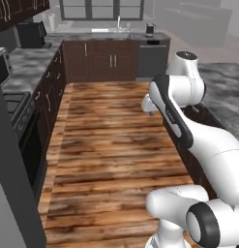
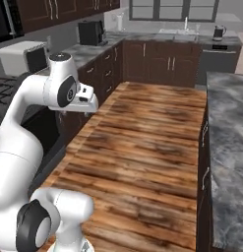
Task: Navigate to the microwave.
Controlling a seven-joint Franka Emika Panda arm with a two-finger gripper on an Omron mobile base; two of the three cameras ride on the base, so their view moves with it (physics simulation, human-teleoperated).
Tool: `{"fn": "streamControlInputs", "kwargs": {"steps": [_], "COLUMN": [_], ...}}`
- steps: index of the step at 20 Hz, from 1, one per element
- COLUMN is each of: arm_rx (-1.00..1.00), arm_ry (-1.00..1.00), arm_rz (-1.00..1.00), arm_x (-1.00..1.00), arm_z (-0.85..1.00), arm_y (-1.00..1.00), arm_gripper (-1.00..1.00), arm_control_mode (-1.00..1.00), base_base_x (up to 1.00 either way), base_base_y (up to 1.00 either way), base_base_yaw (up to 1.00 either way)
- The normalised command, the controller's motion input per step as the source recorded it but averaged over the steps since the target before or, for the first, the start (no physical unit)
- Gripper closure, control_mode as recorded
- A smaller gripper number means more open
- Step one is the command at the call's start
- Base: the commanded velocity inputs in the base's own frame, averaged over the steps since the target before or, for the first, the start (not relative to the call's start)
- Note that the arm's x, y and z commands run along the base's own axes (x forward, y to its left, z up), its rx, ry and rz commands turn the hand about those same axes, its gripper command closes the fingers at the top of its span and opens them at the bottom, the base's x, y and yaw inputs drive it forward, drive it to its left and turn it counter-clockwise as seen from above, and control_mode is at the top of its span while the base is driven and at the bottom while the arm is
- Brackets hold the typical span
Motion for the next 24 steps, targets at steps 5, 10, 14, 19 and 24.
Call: {"fn": "streamControlInputs", "kwargs": {"steps": [5, 10, 14, 19, 24], "arm_rx": [0.00, 0.00, 0.00, 0.00, 0.00], "arm_ry": [0.00, 0.00, 0.00, 0.00, 0.00], "arm_rz": [0.00, 0.00, 0.00, 0.00, 0.00], "arm_x": [0.00, 0.00, 0.00, 0.00, 0.00], "arm_z": [0.00, 0.00, 0.00, 0.00, 0.00], "arm_y": [0.00, 0.00, 0.00, 0.00, 0.00], "arm_gripper": [-1.00, -1.00, -1.00, -1.00, -1.00], "arm_control_mode": [1.00, 1.00, 1.00, 1.00, 1.00], "base_base_x": [1.00, 1.00, 1.00, 1.00, 1.00], "base_base_y": [0.35, 0.30, 0.28, 0.30, 0.34], "base_base_yaw": [-0.03, -0.02, -0.01, 0.00, 0.00]}}
